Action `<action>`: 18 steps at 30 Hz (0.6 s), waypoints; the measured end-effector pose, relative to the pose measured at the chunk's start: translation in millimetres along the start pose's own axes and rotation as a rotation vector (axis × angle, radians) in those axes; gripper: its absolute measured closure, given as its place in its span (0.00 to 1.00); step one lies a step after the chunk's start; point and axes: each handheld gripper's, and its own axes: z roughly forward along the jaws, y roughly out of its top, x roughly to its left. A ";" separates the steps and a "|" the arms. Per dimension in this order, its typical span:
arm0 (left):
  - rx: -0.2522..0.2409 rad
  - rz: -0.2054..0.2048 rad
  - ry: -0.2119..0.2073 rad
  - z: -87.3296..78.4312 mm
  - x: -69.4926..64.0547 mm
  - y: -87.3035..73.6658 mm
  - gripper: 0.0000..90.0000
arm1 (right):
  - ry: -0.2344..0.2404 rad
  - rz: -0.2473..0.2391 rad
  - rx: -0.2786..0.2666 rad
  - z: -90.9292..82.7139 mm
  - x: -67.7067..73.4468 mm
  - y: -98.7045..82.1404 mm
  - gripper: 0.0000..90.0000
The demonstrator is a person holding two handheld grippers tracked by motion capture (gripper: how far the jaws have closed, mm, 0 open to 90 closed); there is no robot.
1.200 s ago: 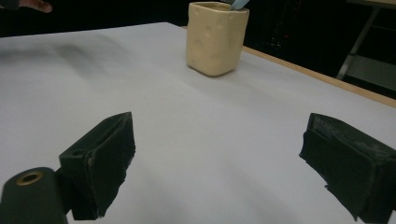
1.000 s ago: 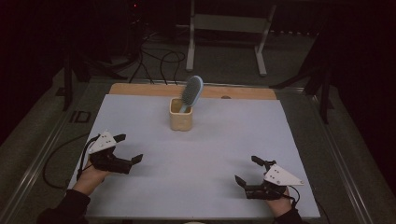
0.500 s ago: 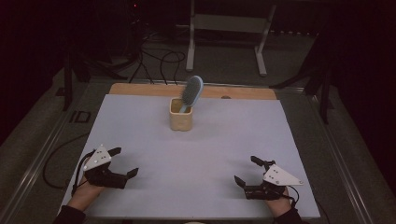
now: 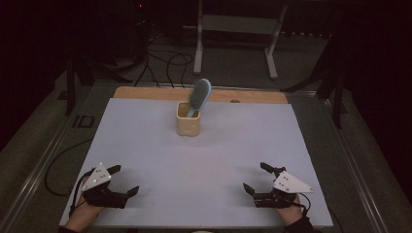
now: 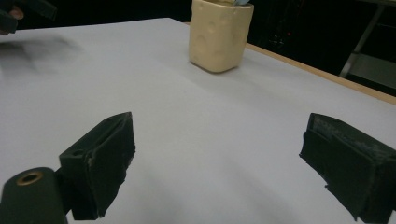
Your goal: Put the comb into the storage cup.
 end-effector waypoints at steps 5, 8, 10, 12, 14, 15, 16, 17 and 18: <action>0.014 -0.004 0.036 -4.8 2.6 -5.9 0.00 | -0.001 0.000 -0.001 -0.3 -0.2 0.1 0.11; 0.015 -0.014 0.064 -6.2 7.8 -8.4 0.00 | -0.001 -0.002 -0.001 -0.1 -0.3 -0.1 0.10; 0.005 -0.017 0.082 -7.1 10.3 -9.5 0.00 | -0.001 -0.002 0.000 0.2 -0.2 -0.1 0.11; -0.005 -0.019 0.088 -7.4 11.4 -9.7 0.00 | -0.002 -0.002 0.001 0.2 -0.2 0.0 0.11; -0.002 -0.019 0.091 -6.6 11.1 -10.4 0.00 | -0.002 -0.003 0.001 0.1 -0.3 0.0 0.11; 0.001 -0.020 0.092 -6.0 11.5 -10.9 0.00 | -0.003 -0.003 0.001 0.1 -0.3 0.0 0.11; 0.000 -0.024 0.094 -5.6 11.9 -11.4 0.00 | -0.003 -0.004 0.001 0.1 -0.3 0.0 0.11; -0.006 -0.035 0.091 -5.9 12.3 -11.5 0.00 | -0.002 -0.005 0.001 0.1 -0.2 0.0 0.11; -0.014 -0.041 0.088 -6.8 12.8 -11.3 0.00 | -0.001 -0.006 0.000 0.2 -0.1 0.0 0.11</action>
